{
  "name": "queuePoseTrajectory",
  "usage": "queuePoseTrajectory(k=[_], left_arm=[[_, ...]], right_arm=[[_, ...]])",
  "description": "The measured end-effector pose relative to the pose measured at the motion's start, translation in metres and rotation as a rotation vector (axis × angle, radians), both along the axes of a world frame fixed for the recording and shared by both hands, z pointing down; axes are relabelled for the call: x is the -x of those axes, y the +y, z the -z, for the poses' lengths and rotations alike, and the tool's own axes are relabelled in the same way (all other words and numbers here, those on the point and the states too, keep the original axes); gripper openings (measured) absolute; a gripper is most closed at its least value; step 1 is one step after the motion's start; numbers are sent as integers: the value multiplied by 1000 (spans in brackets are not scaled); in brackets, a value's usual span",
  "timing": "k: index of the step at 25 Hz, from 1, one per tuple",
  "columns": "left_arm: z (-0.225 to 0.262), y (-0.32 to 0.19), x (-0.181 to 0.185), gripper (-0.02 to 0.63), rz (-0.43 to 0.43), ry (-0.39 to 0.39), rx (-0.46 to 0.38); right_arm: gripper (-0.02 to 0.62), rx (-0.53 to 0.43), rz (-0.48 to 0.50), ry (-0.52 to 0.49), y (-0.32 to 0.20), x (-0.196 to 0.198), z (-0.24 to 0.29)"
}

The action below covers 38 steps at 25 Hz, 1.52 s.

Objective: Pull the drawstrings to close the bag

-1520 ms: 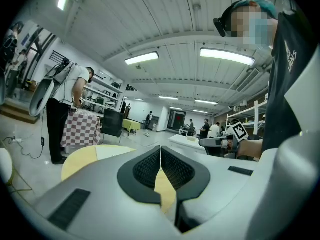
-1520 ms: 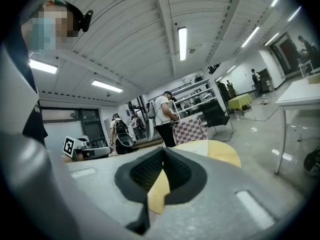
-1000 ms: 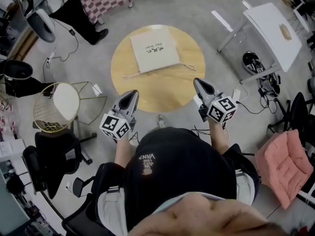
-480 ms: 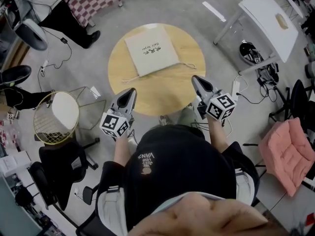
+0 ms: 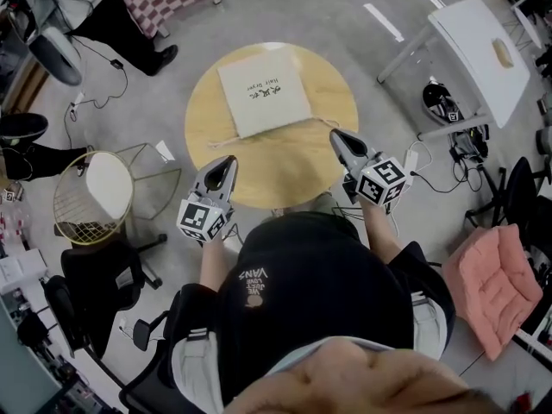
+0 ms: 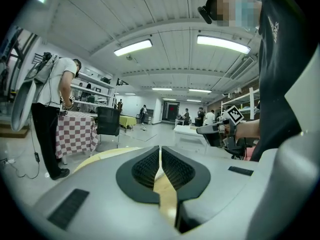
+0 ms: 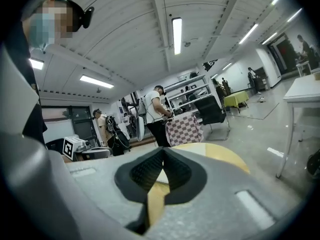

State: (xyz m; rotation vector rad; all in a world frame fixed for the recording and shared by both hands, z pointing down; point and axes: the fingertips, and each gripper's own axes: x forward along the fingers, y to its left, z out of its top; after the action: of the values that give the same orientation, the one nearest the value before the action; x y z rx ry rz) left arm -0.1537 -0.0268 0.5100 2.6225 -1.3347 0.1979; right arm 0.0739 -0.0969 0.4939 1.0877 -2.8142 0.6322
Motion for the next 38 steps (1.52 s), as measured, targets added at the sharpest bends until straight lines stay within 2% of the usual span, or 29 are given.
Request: queuePoseTrajectory(k=[11, 17, 25, 30, 34, 38], left_arm=[[-5, -20, -7, 11, 76, 20, 16], [-15, -31, -4, 11, 130, 16, 28], [-32, -40, -4, 11, 153, 14, 41], [-50, -55, 1, 11, 134, -30, 36], [-72, -64, 4, 12, 97, -33, 80], [-91, -70, 6, 12, 56, -79, 135]], right_arm=[[-2, -73, 111, 144, -56, 1, -41], [-2, -52, 157, 169, -86, 5, -68], [0, -22, 219, 231, -100, 14, -107], [0, 24, 261, 265, -103, 17, -135], [0, 37, 263, 301, -107, 15, -150], [0, 17, 280, 357, -109, 11, -162]])
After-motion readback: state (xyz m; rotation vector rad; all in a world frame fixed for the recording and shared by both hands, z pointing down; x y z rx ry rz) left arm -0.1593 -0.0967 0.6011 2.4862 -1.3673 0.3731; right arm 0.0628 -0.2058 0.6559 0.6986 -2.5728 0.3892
